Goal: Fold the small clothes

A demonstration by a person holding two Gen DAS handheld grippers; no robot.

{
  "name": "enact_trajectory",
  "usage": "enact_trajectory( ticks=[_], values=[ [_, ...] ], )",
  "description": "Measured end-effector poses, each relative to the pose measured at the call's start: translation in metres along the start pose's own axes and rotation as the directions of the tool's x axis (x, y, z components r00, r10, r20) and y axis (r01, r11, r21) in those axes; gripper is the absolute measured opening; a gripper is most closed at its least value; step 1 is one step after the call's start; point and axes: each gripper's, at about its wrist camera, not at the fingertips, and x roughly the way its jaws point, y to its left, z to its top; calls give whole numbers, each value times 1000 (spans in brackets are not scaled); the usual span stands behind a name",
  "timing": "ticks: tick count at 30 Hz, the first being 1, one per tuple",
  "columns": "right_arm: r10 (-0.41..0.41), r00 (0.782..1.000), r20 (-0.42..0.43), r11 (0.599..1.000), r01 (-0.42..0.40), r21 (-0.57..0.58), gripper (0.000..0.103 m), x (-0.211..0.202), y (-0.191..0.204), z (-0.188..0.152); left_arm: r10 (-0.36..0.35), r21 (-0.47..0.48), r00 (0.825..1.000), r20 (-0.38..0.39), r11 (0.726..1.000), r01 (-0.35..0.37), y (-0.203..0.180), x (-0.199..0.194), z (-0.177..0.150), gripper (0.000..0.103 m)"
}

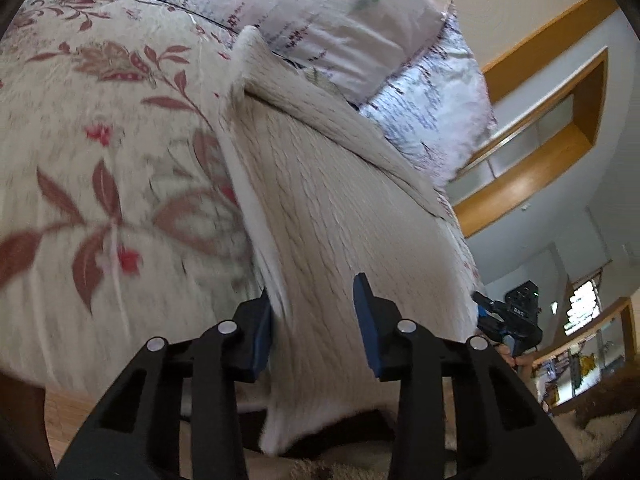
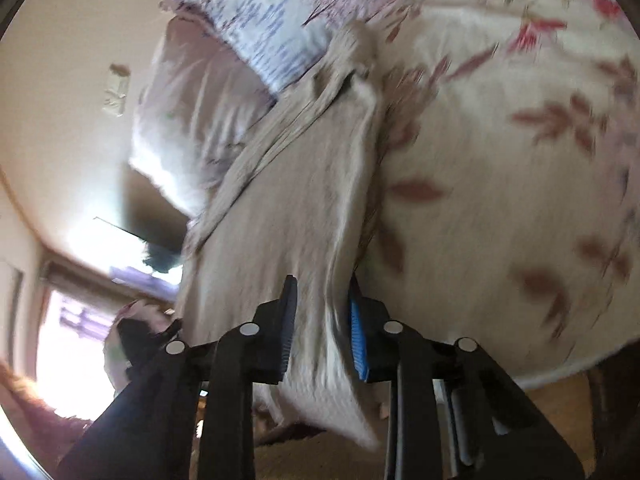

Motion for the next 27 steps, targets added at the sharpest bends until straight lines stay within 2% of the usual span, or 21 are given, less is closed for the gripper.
enact_trajectory(
  ticks=[1, 4, 12, 15, 17, 21, 24, 27],
  values=[
    [11, 1000, -10, 1000, -11, -1, 26, -1, 1, -5, -7, 8, 1000, -5, 1000, 7, -2, -2, -4, 37],
    [30, 998, -51, 999, -31, -28, 16, 0, 7, -20, -27, 23, 999, -25, 999, 27, -8, -7, -19, 37],
    [-5, 994, -106, 991, -9, -132, 16, 7, 26, -35, -26, 48, 998, -61, 998, 29, -17, -9, -38, 28],
    [-50, 994, -100, 982, 31, -185, 14, 8, 33, -37, -7, 54, 997, -77, 998, 11, -17, -6, -38, 16],
    [-74, 995, -70, 974, 57, -221, 9, 6, 40, -36, 12, 65, 996, -88, 998, -6, -18, -3, -36, 8],
    [-113, 992, 57, 937, 126, -325, 8, -6, 60, -30, 51, 110, 998, -44, 993, -46, -25, -6, -27, 7],
    [-146, 973, 177, 891, 207, -404, 8, -14, 77, -25, 95, 139, 995, 25, 985, -98, -29, -15, -9, 6],
    [-179, 934, 308, 838, 309, -450, 8, -18, 90, -18, 153, 155, 982, 111, 973, -169, -34, -23, 13, 6]
  ],
)
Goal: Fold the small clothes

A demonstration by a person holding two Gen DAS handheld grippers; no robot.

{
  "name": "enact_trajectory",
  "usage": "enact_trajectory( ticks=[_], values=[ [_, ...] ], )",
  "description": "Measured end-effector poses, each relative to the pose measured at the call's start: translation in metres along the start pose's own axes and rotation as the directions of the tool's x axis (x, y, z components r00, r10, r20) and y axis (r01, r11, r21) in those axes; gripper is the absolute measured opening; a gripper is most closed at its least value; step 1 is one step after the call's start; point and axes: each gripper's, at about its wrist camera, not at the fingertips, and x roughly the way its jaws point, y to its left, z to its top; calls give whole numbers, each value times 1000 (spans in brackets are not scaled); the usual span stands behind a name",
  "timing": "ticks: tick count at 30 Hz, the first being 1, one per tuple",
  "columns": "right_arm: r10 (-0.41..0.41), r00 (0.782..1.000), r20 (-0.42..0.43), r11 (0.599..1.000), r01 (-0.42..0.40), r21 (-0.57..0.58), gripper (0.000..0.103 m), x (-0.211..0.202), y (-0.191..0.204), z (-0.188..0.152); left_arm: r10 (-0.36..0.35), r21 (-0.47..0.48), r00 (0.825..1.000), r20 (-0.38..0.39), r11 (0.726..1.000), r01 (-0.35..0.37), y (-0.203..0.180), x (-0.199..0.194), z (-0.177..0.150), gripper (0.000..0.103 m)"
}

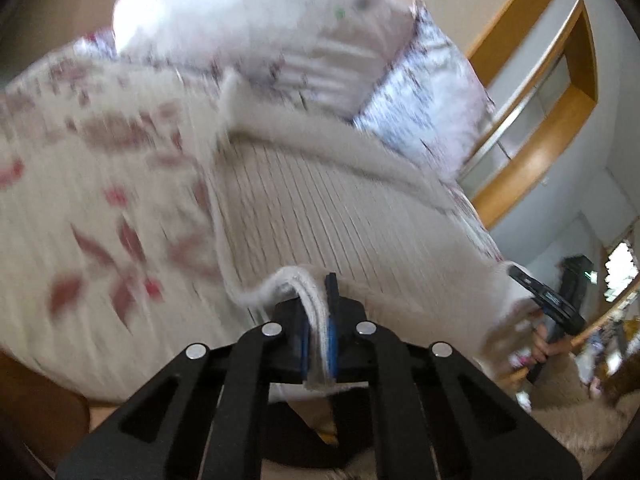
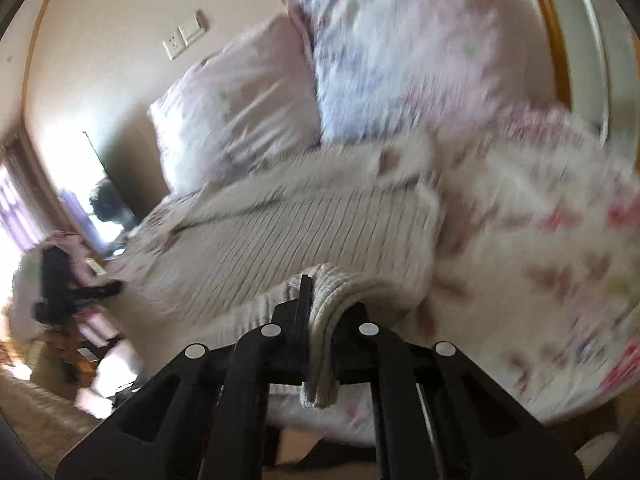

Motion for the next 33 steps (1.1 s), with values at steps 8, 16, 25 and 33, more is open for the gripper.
enact_trajectory(
  ticks=[8, 16, 25, 33],
  values=[
    [-154, 971, 185, 976, 178, -125, 8, 14, 14, 36, 162, 44, 979, 121, 985, -168, -8, 13, 64, 6],
    [-263, 934, 241, 923, 317, -220, 8, 39, 28, 65, 274, 132, 945, 177, 945, -299, -25, 37, 105, 6],
    [-307, 913, 269, 893, 374, -250, 8, 60, 33, 93, 324, 137, 925, 199, 925, -354, -27, 62, 146, 6],
    [-295, 912, 287, 917, 354, -185, 8, 93, 23, 132, 357, 57, 910, 211, 925, -376, -16, 105, 196, 6]
  ],
)
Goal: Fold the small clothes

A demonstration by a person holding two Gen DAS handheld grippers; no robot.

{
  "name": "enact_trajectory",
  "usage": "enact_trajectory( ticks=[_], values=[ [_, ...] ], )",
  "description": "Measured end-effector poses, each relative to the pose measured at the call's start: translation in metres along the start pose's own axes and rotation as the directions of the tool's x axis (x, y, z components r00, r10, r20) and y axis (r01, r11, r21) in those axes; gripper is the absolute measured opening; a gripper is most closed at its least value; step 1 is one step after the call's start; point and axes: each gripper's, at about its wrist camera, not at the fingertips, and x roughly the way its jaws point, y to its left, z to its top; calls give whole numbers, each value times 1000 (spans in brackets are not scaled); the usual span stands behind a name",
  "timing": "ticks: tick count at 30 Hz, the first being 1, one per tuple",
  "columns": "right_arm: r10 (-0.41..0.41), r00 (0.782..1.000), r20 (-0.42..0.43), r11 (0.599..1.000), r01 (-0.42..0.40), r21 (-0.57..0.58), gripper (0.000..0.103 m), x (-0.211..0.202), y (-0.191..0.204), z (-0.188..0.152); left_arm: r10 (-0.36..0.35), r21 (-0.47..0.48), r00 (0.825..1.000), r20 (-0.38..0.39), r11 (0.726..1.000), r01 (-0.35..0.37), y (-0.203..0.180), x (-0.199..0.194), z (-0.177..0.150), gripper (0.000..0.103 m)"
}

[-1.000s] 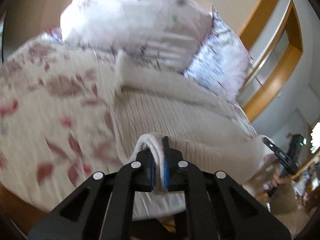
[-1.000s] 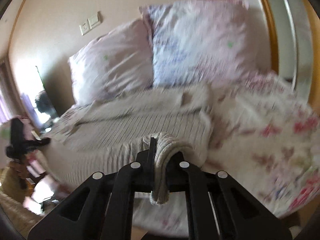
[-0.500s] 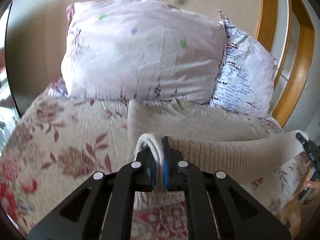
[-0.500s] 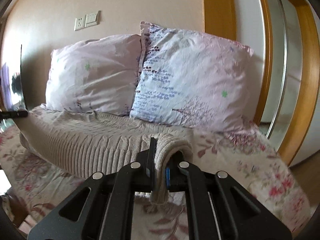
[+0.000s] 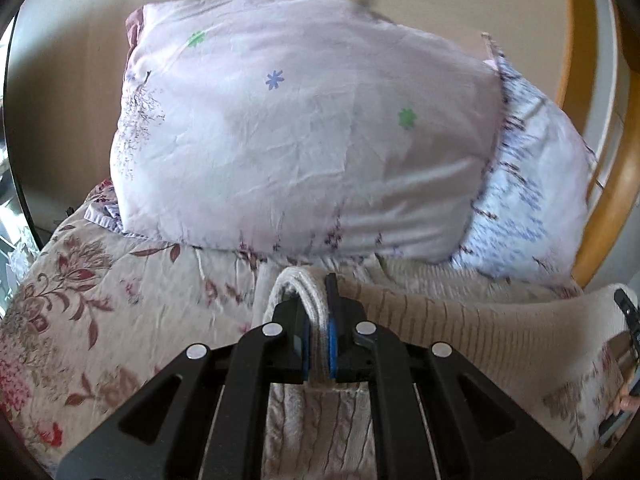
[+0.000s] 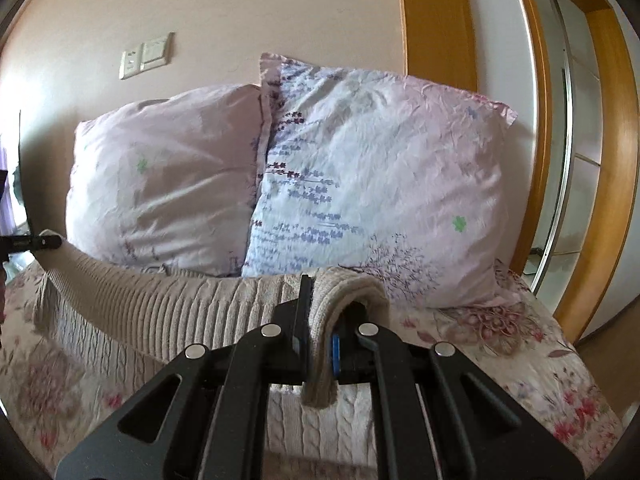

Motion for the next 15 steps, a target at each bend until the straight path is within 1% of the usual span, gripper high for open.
enact_trajectory(
  ticks=[2, 5, 7, 8, 10, 11, 12, 15],
  values=[
    [-8, 1000, -22, 1000, 9, 7, 8, 22, 1, 0, 13, -12, 1000, -5, 1000, -13, -1, 17, 2, 6],
    [-27, 995, -94, 999, 29, 23, 8, 58, -1, -8, 30, -12, 998, -48, 999, -30, -4, 50, 0, 6],
    [-23, 983, -179, 997, 35, 65, 8, 85, -6, -18, 41, 4, 997, -70, 999, -41, -8, 68, -3, 6],
    [-17, 978, -207, 996, 36, 86, 8, 93, -9, -21, 43, 2, 995, -86, 999, -43, -9, 76, -5, 6],
    [9, 959, -283, 987, 36, 155, 8, 112, -18, -31, 30, -32, 990, -139, 999, -35, -6, 94, -10, 6],
    [20, 952, -305, 983, 36, 179, 8, 117, -22, -35, 21, -48, 988, -155, 998, -29, -4, 99, -12, 6],
    [33, 947, -318, 979, 33, 200, 8, 120, -25, -37, 3, -80, 984, -176, 997, -17, 1, 106, -13, 6],
    [91, 934, -346, 961, 8, 275, 8, 127, -34, -40, -58, -164, 976, -208, 986, 24, 13, 115, -15, 7]
  ],
)
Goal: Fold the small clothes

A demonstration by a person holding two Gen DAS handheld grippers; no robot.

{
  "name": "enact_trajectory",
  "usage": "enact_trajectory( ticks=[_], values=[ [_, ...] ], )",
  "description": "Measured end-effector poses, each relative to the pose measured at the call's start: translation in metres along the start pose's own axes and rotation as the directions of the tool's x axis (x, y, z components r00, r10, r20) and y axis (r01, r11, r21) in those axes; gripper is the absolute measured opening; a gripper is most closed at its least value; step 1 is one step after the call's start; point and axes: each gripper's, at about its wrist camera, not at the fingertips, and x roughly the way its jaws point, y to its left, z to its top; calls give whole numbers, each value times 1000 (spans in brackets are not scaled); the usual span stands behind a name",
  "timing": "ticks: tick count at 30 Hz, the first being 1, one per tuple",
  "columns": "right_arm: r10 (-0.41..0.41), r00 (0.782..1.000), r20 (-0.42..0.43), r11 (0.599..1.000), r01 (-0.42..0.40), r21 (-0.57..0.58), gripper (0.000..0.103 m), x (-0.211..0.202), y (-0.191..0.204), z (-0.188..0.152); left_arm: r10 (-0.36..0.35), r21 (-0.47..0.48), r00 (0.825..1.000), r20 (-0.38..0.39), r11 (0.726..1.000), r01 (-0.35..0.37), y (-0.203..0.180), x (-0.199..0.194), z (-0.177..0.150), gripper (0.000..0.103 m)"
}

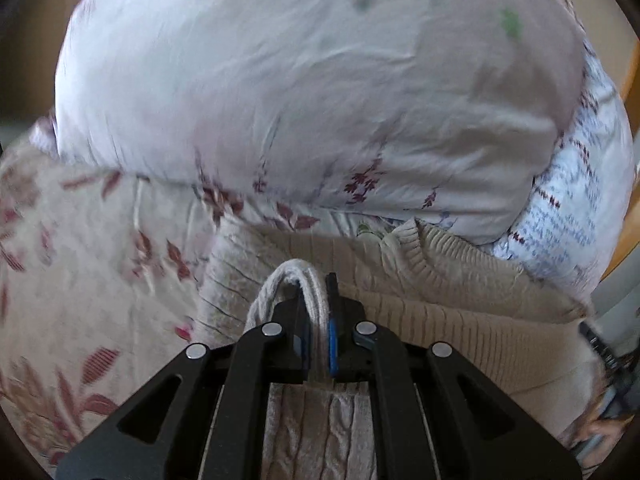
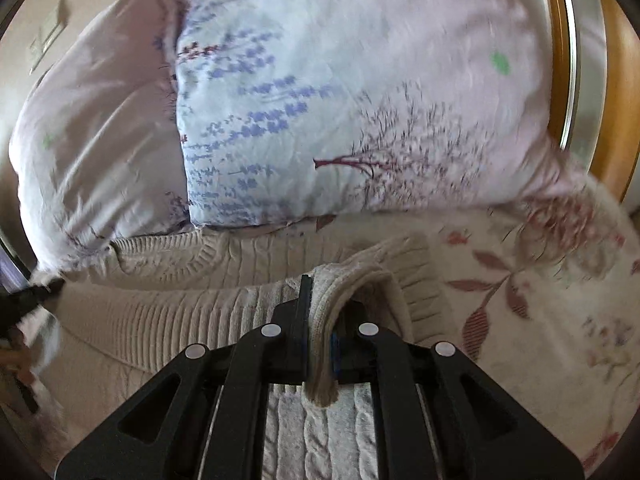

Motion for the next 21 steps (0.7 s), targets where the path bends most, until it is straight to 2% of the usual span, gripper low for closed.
enact_trajectory(
  ticks=[3, 4, 6, 7, 8, 9, 10, 11, 16, 18, 19, 20, 21],
  values=[
    [88, 996, -26, 991, -85, 99, 8, 7, -13, 8, -73, -71, 997, -15, 995, 72, 11, 3, 3, 7],
    [135, 990, -36, 977, -127, 174, 8, 12, -21, 11, -99, -100, 995, -18, 990, 97, 14, 4, 4, 8],
    [209, 977, -35, 940, -191, 284, 10, 21, -33, 19, -186, -208, 982, -19, 962, 178, 26, 9, 8, 17],
    [253, 967, -39, 903, -221, 369, 22, 26, -41, 21, -220, -249, 975, -15, 945, 209, 29, 12, 9, 28],
    [295, 955, -39, 865, -250, 435, 48, 31, -46, 22, -260, -297, 966, -4, 922, 247, 34, 14, 10, 36],
    [318, 948, -26, 840, -269, 471, 61, 32, -49, 22, -298, -343, 954, 15, 895, 285, 40, 14, 10, 39],
    [331, 944, 15, 815, -294, 499, 72, 30, -52, 22, -314, -361, 949, 26, 882, 302, 42, 14, 10, 45],
    [329, 944, 32, 815, -301, 496, 72, 27, -51, 23, -326, -370, 945, 40, 873, 317, 43, 12, 11, 50],
    [318, 944, 84, 835, -321, 448, 72, 7, -48, 23, -326, -336, 942, 73, 882, 331, 46, -6, 9, 63],
    [296, 949, 103, 849, -311, 428, 72, -5, -50, 20, -321, -333, 944, 78, 884, 328, 48, -12, 8, 63],
    [281, 954, 106, 859, -299, 416, 71, -12, -52, 18, -313, -325, 947, 73, 890, 320, 50, -16, 6, 63],
    [265, 959, 100, 872, -283, 400, 64, -14, -55, 17, -306, -307, 950, 64, 900, 310, 52, -20, 7, 61],
    [240, 967, 88, 888, -256, 381, 60, -18, -55, 16, -281, -269, 958, 50, 920, 284, 51, -26, 4, 61]
  ],
)
